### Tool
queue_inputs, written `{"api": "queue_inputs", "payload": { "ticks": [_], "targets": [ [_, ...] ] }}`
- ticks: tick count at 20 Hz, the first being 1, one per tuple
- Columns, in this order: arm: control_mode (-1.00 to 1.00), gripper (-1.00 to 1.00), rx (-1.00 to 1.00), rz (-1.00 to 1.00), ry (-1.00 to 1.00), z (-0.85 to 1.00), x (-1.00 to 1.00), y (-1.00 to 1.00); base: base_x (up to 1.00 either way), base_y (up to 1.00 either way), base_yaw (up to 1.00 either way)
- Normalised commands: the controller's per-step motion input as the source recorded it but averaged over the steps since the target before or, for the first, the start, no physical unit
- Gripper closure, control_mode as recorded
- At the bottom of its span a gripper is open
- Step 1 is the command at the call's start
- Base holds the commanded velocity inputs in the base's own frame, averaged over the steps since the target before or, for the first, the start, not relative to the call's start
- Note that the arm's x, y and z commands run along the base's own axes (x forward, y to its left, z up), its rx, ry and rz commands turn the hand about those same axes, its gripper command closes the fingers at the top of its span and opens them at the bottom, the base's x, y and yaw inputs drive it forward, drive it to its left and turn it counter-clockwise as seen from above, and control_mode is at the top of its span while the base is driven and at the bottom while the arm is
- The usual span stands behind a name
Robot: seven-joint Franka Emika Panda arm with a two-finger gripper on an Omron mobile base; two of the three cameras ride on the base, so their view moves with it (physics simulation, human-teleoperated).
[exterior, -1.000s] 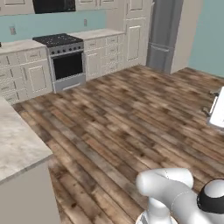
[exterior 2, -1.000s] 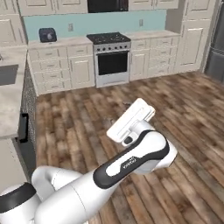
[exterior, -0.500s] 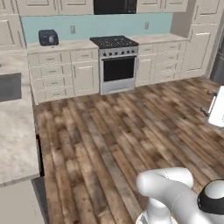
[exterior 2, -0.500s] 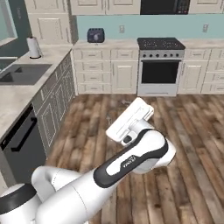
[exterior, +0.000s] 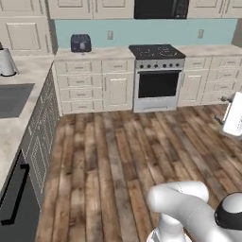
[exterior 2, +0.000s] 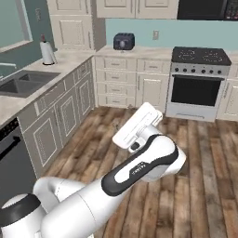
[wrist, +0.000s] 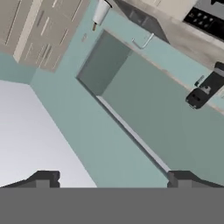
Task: Retrieve the wine glasses from the counter and place one next to each plate.
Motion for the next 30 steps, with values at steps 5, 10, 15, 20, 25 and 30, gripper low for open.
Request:
{"api": "queue_inputs", "payload": {
  "ticks": [5, 10, 15, 20, 25, 30],
  "targets": [
    [1.0, -1.0, 0.0, 0.0, 0.0, 0.0, 0.0, 0.0, 1.0, -0.36, 0.21],
    [1.0, -1.0, 0.0, 0.0, 0.0, 0.0, 0.0, 0.0, 1.0, -0.15, 0.16],
    [1.0, -1.0, 0.0, 0.0, 0.0, 0.0, 0.0, 0.0, 1.0, -0.34, 0.12],
    [1.0, -1.0, 0.0, 0.0, 0.0, 0.0, 0.0, 0.0, 1.0, -0.05, 0.01],
    [1.0, -1.0, 0.0, 0.0, 0.0, 0.0, 0.0, 0.0, 1.0, 0.06, 0.0],
    [1.0, -1.0, 0.0, 0.0, 0.0, 0.0, 0.0, 0.0, 1.0, 0.46, 0.0]
  ]
}}
